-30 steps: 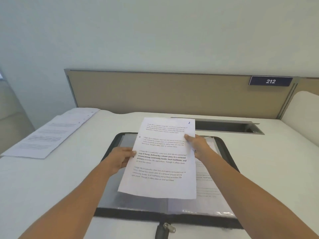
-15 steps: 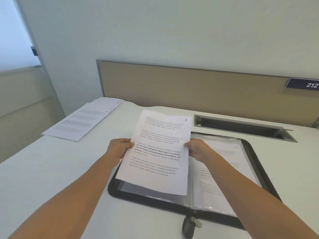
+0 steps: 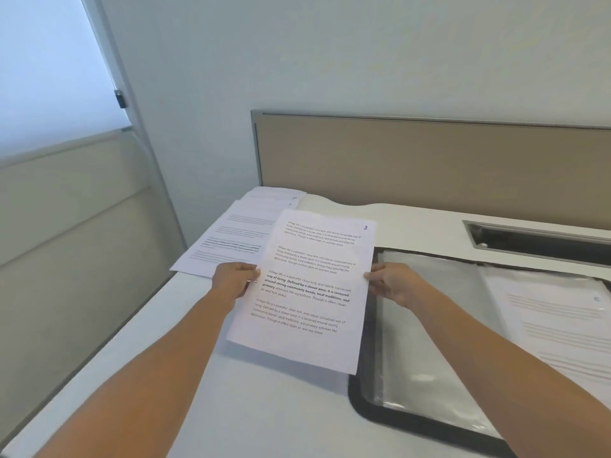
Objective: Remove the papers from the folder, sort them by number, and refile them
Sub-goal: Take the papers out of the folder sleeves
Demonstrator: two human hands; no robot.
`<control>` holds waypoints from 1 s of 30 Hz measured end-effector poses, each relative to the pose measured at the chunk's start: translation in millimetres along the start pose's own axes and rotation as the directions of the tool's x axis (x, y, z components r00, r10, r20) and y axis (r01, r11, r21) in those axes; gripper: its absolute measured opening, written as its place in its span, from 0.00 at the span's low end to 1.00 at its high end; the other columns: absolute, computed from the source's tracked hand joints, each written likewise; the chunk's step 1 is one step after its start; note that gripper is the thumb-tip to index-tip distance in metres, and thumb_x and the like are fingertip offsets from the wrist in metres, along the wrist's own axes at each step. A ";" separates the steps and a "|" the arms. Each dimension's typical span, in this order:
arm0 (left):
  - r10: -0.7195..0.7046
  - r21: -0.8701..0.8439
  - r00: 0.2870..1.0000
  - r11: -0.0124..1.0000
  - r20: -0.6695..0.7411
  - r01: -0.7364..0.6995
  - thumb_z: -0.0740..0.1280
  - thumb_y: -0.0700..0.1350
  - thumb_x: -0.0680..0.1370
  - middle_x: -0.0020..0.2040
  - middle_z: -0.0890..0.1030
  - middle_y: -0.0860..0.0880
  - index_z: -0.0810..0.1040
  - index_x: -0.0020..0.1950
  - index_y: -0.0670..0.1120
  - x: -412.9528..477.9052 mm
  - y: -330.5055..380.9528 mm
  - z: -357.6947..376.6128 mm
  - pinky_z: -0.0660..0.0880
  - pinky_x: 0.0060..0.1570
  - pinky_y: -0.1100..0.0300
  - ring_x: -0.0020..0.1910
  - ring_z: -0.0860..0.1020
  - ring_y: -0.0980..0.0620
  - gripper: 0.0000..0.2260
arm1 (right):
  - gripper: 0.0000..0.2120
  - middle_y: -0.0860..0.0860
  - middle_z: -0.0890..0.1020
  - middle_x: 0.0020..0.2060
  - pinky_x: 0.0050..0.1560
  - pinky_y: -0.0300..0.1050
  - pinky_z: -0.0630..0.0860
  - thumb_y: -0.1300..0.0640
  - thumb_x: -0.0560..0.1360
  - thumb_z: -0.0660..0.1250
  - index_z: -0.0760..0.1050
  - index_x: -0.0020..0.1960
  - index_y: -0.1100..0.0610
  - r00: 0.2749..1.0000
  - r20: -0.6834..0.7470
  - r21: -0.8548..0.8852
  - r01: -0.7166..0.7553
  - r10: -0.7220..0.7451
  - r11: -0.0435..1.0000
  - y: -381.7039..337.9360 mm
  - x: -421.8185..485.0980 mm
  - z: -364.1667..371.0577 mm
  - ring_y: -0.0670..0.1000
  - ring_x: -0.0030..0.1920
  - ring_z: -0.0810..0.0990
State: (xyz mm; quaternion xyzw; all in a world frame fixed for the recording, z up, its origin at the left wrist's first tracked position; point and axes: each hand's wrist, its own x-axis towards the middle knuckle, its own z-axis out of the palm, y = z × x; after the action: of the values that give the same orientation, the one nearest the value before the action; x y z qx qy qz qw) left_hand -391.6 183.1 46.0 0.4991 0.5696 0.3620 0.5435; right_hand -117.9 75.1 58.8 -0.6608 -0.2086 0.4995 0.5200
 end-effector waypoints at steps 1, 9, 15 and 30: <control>0.001 0.028 1.000 1.000 -0.013 -0.001 0.71 0.34 0.72 0.37 0.80 0.46 0.78 0.42 0.42 10.3 0.9 -13.2 0.74 0.38 0.61 0.35 0.77 0.48 0.04 | 0.09 0.54 0.78 0.36 0.26 0.34 0.77 0.74 0.73 0.64 0.72 0.42 0.61 1.000 0.000 0.006 0.003 -0.003 1.000 1.1 4.8 15.7 0.47 0.28 0.79; 0.002 0.179 0.999 0.984 -0.054 0.007 0.71 0.35 0.72 0.40 0.79 0.43 0.79 0.47 0.41 89.8 1.2 -104.0 0.71 0.36 0.60 0.38 0.74 0.46 0.05 | 0.11 0.55 0.78 0.36 0.29 0.34 0.78 0.76 0.72 0.64 0.71 0.38 0.62 1.000 0.026 0.020 0.017 -0.017 1.000 1.8 41.8 126.4 0.50 0.36 0.77; 0.008 0.240 0.996 0.971 -0.092 0.014 0.71 0.36 0.73 0.40 0.80 0.42 0.79 0.46 0.39 140.5 0.0 -145.9 0.73 0.38 0.60 0.37 0.76 0.47 0.04 | 0.10 0.58 0.78 0.41 0.29 0.35 0.79 0.76 0.72 0.63 0.70 0.40 0.62 1.000 -0.001 -0.008 0.013 -0.013 1.000 1.5 75.9 190.4 0.52 0.37 0.77; 0.068 0.392 0.987 0.920 -0.147 -0.005 0.72 0.38 0.71 0.44 0.83 0.44 0.80 0.39 0.48 203.4 -18.5 -169.6 0.78 0.52 0.51 0.44 0.81 0.45 0.05 | 0.12 0.57 0.78 0.38 0.35 0.38 0.79 0.72 0.69 0.69 0.70 0.38 0.59 0.986 -0.152 -0.214 0.037 -0.070 0.976 1.9 124.4 240.9 0.51 0.29 0.77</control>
State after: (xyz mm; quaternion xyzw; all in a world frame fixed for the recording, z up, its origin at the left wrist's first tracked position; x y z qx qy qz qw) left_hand -543.0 396.3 0.8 0.5776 0.6621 0.2897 0.3795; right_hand -278.2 288.6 11.5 -0.7439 -0.2359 0.4061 0.4754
